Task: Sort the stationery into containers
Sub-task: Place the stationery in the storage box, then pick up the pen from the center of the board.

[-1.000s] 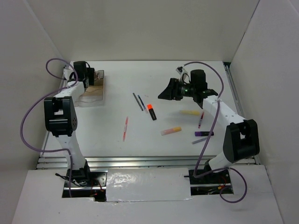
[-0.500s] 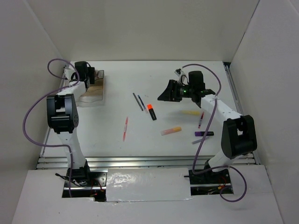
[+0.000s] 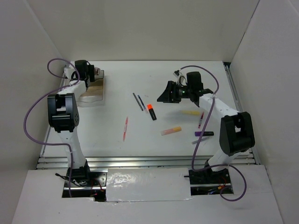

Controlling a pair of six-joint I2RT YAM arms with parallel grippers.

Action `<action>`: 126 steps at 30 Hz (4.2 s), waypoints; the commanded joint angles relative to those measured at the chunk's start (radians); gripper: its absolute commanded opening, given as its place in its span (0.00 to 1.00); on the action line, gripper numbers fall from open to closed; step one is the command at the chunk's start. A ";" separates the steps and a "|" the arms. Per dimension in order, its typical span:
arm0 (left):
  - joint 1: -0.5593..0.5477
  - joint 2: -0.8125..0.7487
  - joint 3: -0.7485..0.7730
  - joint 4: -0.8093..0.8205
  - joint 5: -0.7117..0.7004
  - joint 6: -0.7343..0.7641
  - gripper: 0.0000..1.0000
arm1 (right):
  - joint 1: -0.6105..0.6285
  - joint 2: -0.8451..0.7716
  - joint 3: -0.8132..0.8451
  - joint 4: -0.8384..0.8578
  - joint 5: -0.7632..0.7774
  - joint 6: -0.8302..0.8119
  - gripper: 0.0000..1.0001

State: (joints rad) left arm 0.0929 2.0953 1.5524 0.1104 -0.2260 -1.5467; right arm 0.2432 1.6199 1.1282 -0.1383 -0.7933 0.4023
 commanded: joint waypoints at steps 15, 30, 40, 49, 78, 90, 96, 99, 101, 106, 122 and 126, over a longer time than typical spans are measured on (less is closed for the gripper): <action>0.004 -0.001 0.020 0.069 -0.009 0.002 0.99 | 0.019 0.008 0.059 -0.021 -0.003 -0.022 0.68; 0.004 -0.221 -0.060 0.043 0.002 0.173 0.99 | 0.027 -0.051 0.071 -0.052 0.017 -0.046 0.68; 0.146 -0.400 -0.122 0.102 1.199 0.980 0.99 | 0.024 -0.218 0.094 -0.314 0.196 -0.287 0.66; 0.212 -0.354 -0.066 -0.796 1.110 1.534 0.99 | 0.016 -0.423 -0.050 -0.383 0.316 -0.379 0.66; -0.452 -0.603 -0.442 -0.785 0.462 1.564 0.23 | 0.013 -0.565 -0.189 -0.374 0.396 -0.390 0.66; -0.481 -0.325 -0.376 -0.772 0.510 1.507 0.40 | 0.002 -0.572 -0.211 -0.379 0.404 -0.390 0.67; -0.481 -0.261 -0.380 -0.747 0.511 1.504 0.43 | 0.002 -0.560 -0.214 -0.374 0.394 -0.390 0.67; -0.483 -0.241 -0.376 -0.735 0.488 1.496 0.43 | 0.001 -0.551 -0.209 -0.374 0.390 -0.392 0.66; -0.486 -0.222 -0.368 -0.730 0.461 1.490 0.42 | -0.001 -0.546 -0.205 -0.376 0.388 -0.392 0.67; -0.495 -0.192 -0.359 -0.729 0.341 1.469 0.30 | -0.001 -0.540 -0.202 -0.374 0.387 -0.392 0.67; -0.251 -0.388 -0.227 -0.842 0.451 1.606 0.00 | 0.001 -0.545 -0.205 -0.376 0.385 -0.390 0.67; -0.101 -0.434 -0.071 -0.911 0.479 1.646 0.00 | -0.001 -0.526 -0.197 -0.376 0.391 -0.390 0.74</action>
State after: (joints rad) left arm -0.0822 1.7443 1.3479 -0.7616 0.2008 0.0303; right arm 0.2478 1.0855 0.9215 -0.5362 -0.4023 0.0235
